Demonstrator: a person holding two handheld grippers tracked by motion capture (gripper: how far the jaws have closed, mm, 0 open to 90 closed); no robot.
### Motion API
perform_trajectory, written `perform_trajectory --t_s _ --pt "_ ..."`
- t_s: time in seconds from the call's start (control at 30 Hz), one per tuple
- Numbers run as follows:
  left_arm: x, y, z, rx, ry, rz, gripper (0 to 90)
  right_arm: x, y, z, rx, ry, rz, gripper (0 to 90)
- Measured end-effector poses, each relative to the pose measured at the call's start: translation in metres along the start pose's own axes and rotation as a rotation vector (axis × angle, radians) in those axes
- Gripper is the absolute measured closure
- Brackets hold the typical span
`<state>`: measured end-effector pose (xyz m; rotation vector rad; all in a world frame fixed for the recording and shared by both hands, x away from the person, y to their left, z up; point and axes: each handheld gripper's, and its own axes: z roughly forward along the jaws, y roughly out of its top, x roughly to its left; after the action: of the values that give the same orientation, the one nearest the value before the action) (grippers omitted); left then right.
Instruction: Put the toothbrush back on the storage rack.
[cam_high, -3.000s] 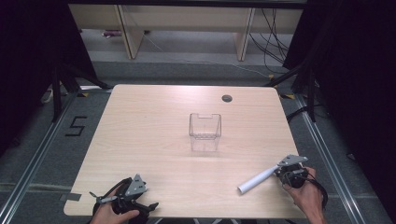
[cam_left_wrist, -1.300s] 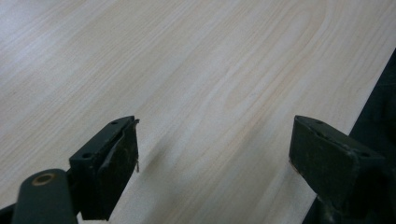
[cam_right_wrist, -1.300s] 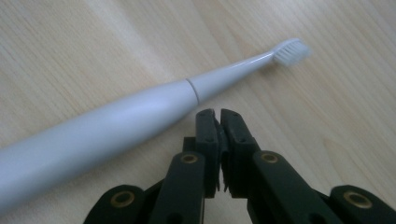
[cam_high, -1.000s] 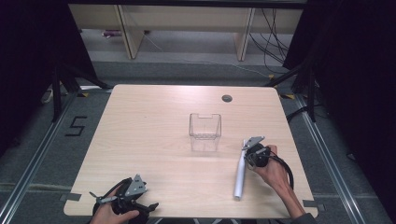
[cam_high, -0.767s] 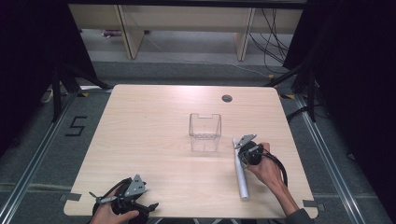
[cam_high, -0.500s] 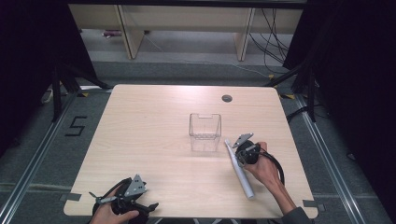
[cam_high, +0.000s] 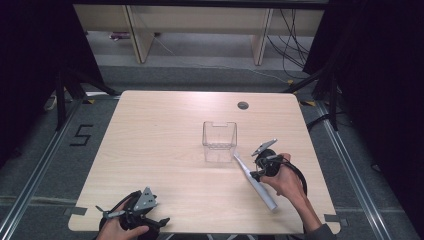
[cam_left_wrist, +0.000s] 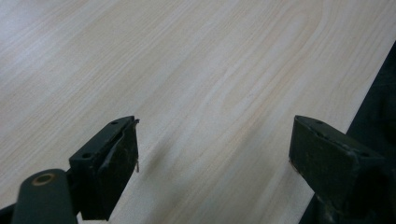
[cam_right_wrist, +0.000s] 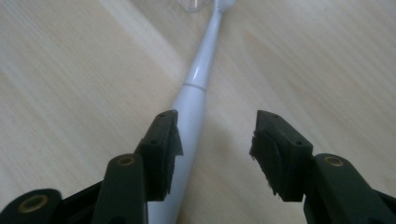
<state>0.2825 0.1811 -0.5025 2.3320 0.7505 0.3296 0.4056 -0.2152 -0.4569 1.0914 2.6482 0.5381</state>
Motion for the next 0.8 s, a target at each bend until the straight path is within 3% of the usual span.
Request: perform_trajectory --t_s 0.03,0.23,0.3,0.37,0.4,0.5,0.8 --pt "0.000 0.000 0.000 0.002 -0.001 0.003 15.1 0.000 0.000 0.002 0.024 0.015 -0.019 50.3" --pt "0.000 0.000 -0.001 -0.002 0.001 0.000 15.1 0.004 0.002 0.002 0.051 0.053 0.006 49.4" --pt "0.000 0.000 -0.001 -0.003 0.002 -0.001 15.0 0.003 0.003 0.003 0.037 0.045 -0.028 49.2" --pt "0.000 0.000 -0.001 -0.002 -0.002 0.000 15.1 0.004 0.003 0.003 0.042 0.054 -0.029 49.2" --pt "0.001 0.001 -0.001 0.007 -0.005 0.001 15.1 0.006 0.004 0.003 0.061 0.046 -0.007 49.2" --pt "0.001 0.000 0.000 0.001 -0.002 -0.001 15.1 0.007 0.004 0.006 0.069 0.057 -0.028 49.2" --pt "0.000 0.000 0.000 0.000 -0.001 -0.001 15.1 0.007 0.006 0.014 0.142 0.075 -0.020 51.4"
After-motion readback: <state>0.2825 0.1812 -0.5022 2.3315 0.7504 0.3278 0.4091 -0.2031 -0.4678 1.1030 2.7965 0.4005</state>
